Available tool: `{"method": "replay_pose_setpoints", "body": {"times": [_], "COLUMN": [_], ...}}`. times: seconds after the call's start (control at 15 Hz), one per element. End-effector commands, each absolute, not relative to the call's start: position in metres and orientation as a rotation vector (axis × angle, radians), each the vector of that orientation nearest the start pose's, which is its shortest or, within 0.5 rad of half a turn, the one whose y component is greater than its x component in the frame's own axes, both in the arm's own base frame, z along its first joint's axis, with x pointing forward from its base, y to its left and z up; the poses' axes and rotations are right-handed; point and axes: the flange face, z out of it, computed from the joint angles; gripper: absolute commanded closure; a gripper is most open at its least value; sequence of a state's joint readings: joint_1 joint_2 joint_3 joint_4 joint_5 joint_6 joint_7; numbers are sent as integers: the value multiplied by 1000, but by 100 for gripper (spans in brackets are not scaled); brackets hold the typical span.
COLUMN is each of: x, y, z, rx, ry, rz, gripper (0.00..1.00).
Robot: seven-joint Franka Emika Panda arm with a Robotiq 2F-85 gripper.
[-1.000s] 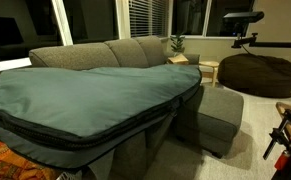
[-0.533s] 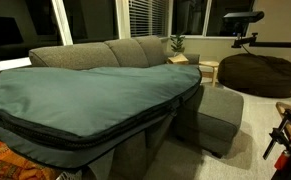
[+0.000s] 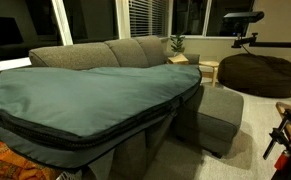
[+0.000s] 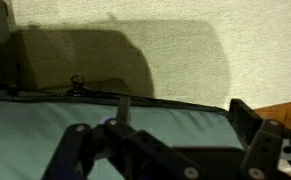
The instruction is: Unzip the object
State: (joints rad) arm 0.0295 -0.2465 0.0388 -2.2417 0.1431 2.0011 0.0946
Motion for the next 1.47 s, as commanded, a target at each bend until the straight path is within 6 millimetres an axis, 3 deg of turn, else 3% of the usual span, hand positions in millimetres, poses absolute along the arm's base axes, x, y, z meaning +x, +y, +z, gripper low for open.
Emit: {"method": "replay_pose_setpoints", "body": {"times": [0.0, 0.47, 1.4], "x": [484, 493, 499], "y": [36, 16, -52], "z": [464, 436, 374], "rx": [-3040, -3051, -3017], "ry": [181, 276, 554], "rz": [0, 50, 152], "gripper": [0, 0, 0]}}
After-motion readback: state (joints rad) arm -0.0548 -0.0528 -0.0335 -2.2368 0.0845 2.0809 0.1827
